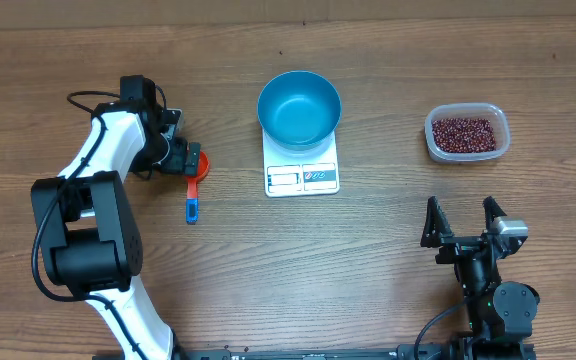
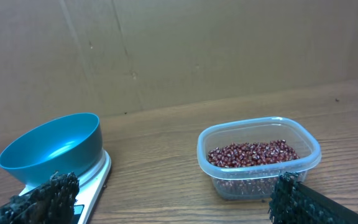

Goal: Scoop item into bowl and weigh 150g on scale
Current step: 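Move the left gripper over the red scoop's cup, then close the left gripper on the red scoop's rim and lift it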

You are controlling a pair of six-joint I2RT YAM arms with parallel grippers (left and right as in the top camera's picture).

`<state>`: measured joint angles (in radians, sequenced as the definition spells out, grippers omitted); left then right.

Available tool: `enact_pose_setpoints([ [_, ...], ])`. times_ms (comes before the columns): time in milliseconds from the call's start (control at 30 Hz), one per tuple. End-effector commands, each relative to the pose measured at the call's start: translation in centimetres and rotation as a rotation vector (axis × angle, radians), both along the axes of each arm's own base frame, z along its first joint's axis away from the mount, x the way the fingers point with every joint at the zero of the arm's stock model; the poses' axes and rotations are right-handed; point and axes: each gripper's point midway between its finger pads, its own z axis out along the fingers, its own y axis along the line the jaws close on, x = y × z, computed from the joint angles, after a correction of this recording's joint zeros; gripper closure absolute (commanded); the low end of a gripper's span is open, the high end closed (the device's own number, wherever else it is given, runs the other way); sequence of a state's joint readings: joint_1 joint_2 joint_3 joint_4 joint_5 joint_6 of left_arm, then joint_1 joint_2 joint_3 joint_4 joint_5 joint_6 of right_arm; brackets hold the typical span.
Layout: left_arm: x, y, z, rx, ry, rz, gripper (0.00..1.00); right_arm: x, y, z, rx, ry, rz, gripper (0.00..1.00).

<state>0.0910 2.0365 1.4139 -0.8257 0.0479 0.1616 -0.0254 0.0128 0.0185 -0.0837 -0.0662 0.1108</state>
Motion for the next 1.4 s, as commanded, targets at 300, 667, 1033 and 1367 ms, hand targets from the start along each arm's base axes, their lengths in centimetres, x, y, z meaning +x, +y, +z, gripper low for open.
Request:
enact_pose_setpoints([
  [300,0.65,-0.24,0.09,0.003,-0.012,-0.025,0.0,0.01,-0.08,-0.23,-0.004,-0.002,-0.006,0.0],
  [667,0.23,-0.27,-0.14,0.002,0.002,-0.025,0.01,0.01,-0.08,-0.23,-0.004,-0.002,-0.006,0.0],
  [1033,0.34,-0.2,-0.18,0.006,-0.001,-0.025,0.21,0.01,-0.08,-0.22,-0.004,-0.002,-0.006,0.0],
  [1367,0.38,-0.2,-0.18,0.006,-0.003,-0.025,0.67,0.01,-0.08,-0.23,-0.004,-0.002,-0.006,0.0],
])
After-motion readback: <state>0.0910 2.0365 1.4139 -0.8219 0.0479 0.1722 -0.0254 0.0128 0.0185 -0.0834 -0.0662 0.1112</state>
